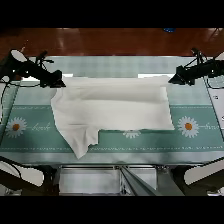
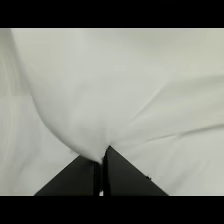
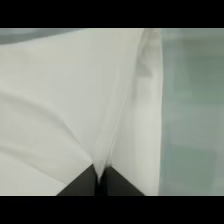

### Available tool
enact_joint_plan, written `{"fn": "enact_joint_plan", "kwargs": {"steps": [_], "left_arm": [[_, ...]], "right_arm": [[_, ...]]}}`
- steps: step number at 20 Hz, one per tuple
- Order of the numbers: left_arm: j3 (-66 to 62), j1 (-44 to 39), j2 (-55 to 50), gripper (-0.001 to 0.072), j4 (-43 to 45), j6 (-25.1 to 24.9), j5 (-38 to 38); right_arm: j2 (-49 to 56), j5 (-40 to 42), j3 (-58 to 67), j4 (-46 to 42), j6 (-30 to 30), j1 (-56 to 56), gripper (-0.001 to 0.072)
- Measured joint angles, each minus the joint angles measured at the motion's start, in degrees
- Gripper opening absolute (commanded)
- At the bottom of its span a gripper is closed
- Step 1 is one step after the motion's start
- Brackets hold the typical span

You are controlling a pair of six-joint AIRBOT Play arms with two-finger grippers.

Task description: Fold the shirts.

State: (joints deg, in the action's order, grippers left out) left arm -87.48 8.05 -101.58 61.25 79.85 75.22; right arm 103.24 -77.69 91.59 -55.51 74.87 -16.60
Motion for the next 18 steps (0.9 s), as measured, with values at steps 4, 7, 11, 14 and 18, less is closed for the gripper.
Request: {"fn": "enact_joint_plan", "kwargs": {"steps": [4, 7, 11, 14, 18], "left_arm": [[0.9, 0.0, -0.8, 0.0017, 0.9, -1.5, 3.2], [1.2, -0.4, -1.7, 0.0163, 1.3, -1.8, 4.2], [0.9, -0.7, -2.4, 0.0500, 1.5, -1.6, 5.9], [-0.1, 0.2, -1.9, 0.0499, 2.1, -1.0, 10.7], [2.6, 4.0, 4.3, 0.0499, 3.9, -0.7, 15.1]], "right_arm": [[1.3, -1.9, -0.1, -3.4, 1.4, 1.1, 0.0020], [2.3, -2.4, -0.2, -4.4, 2.1, 1.9, 0.0141], [2.6, -3.1, -0.2, -4.7, 3.8, 2.8, 0.0414], [0.8, -4.5, -0.3, -5.3, 5.9, 2.1, 0.0411], [-6.8, -6.1, -1.7, -9.7, 7.8, -1.2, 0.0410]]}}
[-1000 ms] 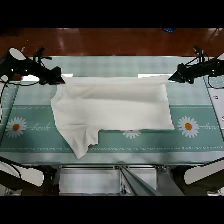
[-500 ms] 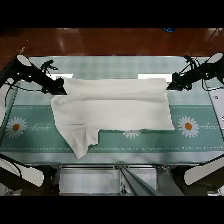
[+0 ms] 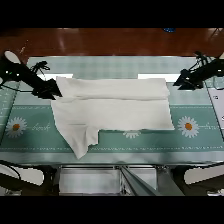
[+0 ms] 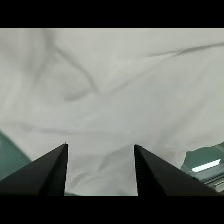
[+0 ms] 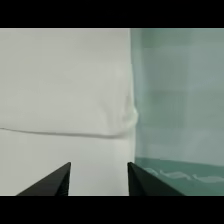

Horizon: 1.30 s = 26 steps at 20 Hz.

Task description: Fold the shirts.

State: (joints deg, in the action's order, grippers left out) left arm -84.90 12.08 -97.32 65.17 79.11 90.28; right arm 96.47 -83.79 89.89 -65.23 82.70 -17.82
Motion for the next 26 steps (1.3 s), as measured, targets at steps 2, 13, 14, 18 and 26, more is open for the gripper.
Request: {"fn": "enact_joint_plan", "kwargs": {"steps": [2, 13, 14, 18, 26], "left_arm": [[6.7, 3.1, 6.2, 0.0499, -0.1, -0.3, -1.1], [56.2, 18.3, 41.2, 0.0501, -8.9, -7.4, -14.6], [57.5, 18.6, 42.1, 0.0500, -7.3, -6.1, -15.3], [61.5, 18.3, 43.0, 0.0500, -9.6, -4.5, -17.1], [66.5, 9.1, 42.4, 0.0490, -15.9, -3.7, -27.4]], "right_arm": [[-6.6, 2.1, -4.8, -2.8, 0.4, -2.3, 0.0411], [-49.7, 25.5, -59.0, 9.9, -4.6, -5.9, 0.0411], [-51.1, 25.4, -60.8, 11.0, -5.1, -5.9, 0.0411], [-53.5, 24.8, -63.9, 14.7, -7.1, -6.0, 0.0411], [-54.3, 24.0, -65.0, 22.3, -9.4, -6.0, 0.0411]]}}
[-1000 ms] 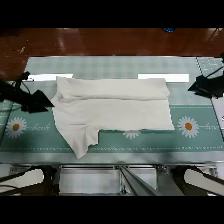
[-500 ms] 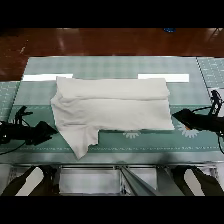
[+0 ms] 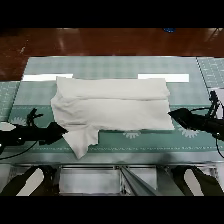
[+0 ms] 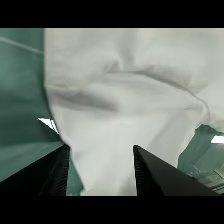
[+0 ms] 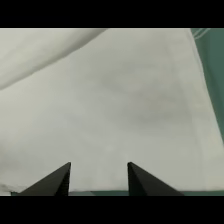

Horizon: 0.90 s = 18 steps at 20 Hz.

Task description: Fold the shirts.

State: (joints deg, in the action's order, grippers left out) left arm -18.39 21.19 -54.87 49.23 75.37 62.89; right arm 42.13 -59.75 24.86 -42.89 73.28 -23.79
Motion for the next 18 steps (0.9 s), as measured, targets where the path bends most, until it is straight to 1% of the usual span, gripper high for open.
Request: {"fn": "enact_joint_plan", "kwargs": {"steps": [1, 2, 3, 5, 7, 8, 11, 12, 15, 18], "left_arm": [[0.1, -1.5, -0.5, 0.0301, -0.7, 0.0, -1.5], [0.2, -3.1, -1.2, 0.0029, -1.0, -0.1, -3.7], [0.2, -4.4, -2.0, 0.0017, -1.0, -0.4, -4.7], [-0.5, -6.2, -3.0, 0.0016, -1.5, -2.2, -4.4], [-1.8, -7.0, -3.5, 0.0017, -1.2, -3.7, -2.6], [-2.7, -7.3, -3.7, 0.0017, -1.6, -4.3, -1.8], [-4.9, -7.6, -3.8, 0.0017, -2.0, -5.2, 0.4], [-5.5, -7.7, -3.8, 0.0016, -2.1, -5.3, 1.0], [-6.6, -7.8, -3.9, 0.0016, -2.2, -5.5, 1.7], [-7.1, -7.9, -3.9, 0.0017, -2.3, -5.6, 2.1]], "right_arm": [[0.0, -0.4, 0.0, 0.4, -0.2, 0.0, 0.0411], [0.0, -0.9, 0.0, 0.7, -0.3, 0.0, 0.0411], [0.0, -1.5, 0.1, 0.6, -0.5, -0.2, 0.0411], [-0.1, -2.2, 1.3, -1.0, -0.6, -1.9, 0.0411], [-0.5, -4.4, 2.9, -5.6, -0.1, -5.6, 0.0411], [-1.0, -5.2, 3.2, -8.9, 1.0, -7.5, 0.0411], [-1.8, -6.2, 1.6, -19.3, 7.1, -11.3, 0.0412], [-1.4, -6.3, 0.5, -20.9, 8.5, -11.9, 0.0412], [0.5, -6.6, -2.6, -22.0, 9.7, -13.0, 0.0411], [3.3, -7.1, -4.0, -18.8, 7.8, -13.4, 0.0410]]}}
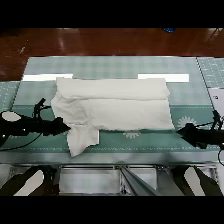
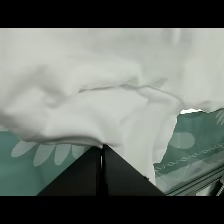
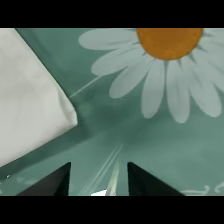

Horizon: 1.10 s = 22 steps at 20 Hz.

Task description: Fold the shirts.

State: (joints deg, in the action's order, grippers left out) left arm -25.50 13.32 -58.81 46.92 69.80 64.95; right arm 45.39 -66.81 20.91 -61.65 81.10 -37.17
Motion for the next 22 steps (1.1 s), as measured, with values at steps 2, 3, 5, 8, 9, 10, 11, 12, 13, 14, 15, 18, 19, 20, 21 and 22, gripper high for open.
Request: {"fn": "enact_joint_plan", "kwargs": {"steps": [2, 3, 5, 8, 9, 10, 11, 12, 13, 14, 15, 18, 19, 20, 21, 22], "left_arm": [[-0.1, 0.0, 0.0, 0.0016, 0.0, 0.0, 0.2], [-0.2, 0.0, 0.0, 0.0016, 0.0, -0.1, 0.2], [-0.2, 0.0, 0.0, 0.0017, 0.0, -0.1, 0.2], [-0.2, 0.0, 0.0, 0.0016, 0.0, -0.1, 0.2], [-0.2, 0.0, 0.0, 0.0016, 0.0, -0.1, 0.2], [-0.2, 0.0, 0.0, 0.0017, 0.0, -0.1, 0.2], [-0.2, 0.0, 0.0, 0.0017, 0.0, -0.1, 0.2], [-0.2, 0.0, 0.0, 0.0017, -0.1, -0.1, 0.2], [-0.2, 0.0, 0.0, 0.0017, -0.1, -0.1, 0.2], [-0.2, 0.0, 0.0, 0.0017, -0.1, -0.1, 0.2], [-0.2, 0.0, 0.0, 0.0017, -0.1, -0.1, 0.2], [-0.6, 0.0, 0.0, 0.0017, 0.0, -0.1, 0.4], [-1.1, 0.0, 0.0, 0.0017, 0.0, -0.1, 0.4], [-1.9, 0.0, 0.0, 0.0017, 0.0, -0.1, 0.5], [-2.9, 0.0, 0.0, 0.0017, 0.0, -0.1, 0.7], [-4.2, 0.0, 0.0, 0.0017, 0.0, -0.1, 0.9]], "right_arm": [[1.9, -0.2, -0.4, 1.9, -1.2, -0.1, 0.0410], [2.9, 0.0, -0.5, 2.8, -1.6, -0.1, 0.0409], [5.2, 1.0, -0.6, 5.3, -2.9, -0.2, 0.0402], [8.9, 3.7, -0.7, 9.2, -5.1, 0.7, 0.0397], [10.1, 4.3, -0.7, 10.3, -5.4, 1.4, 0.0397], [11.4, 5.2, -0.7, 11.7, -5.7, 2.2, 0.0397], [12.7, 6.2, -0.7, 13.1, -6.0, 3.2, 0.0392], [14.1, 7.3, -0.5, 14.5, -6.4, 4.1, 0.0338], [15.2, 8.7, -0.2, 15.6, -7.0, 5.0, 0.0260], [16.2, 9.9, 0.3, 16.6, -7.5, 6.0, 0.0184], [16.9, 10.8, 0.9, 17.0, -8.0, 6.9, 0.0053], [18.2, 12.1, 4.0, 17.9, -10.1, 9.0, 0.0020], [18.4, 11.1, 5.5, 18.3, -11.0, 9.5, 0.0020], [18.5, 9.4, 7.1, 18.0, -11.7, 9.7, 0.0020], [18.6, 7.7, 8.9, 17.7, -12.4, 9.9, 0.0020], [18.6, 5.8, 10.7, 17.1, -12.9, 10.1, 0.0020]]}}
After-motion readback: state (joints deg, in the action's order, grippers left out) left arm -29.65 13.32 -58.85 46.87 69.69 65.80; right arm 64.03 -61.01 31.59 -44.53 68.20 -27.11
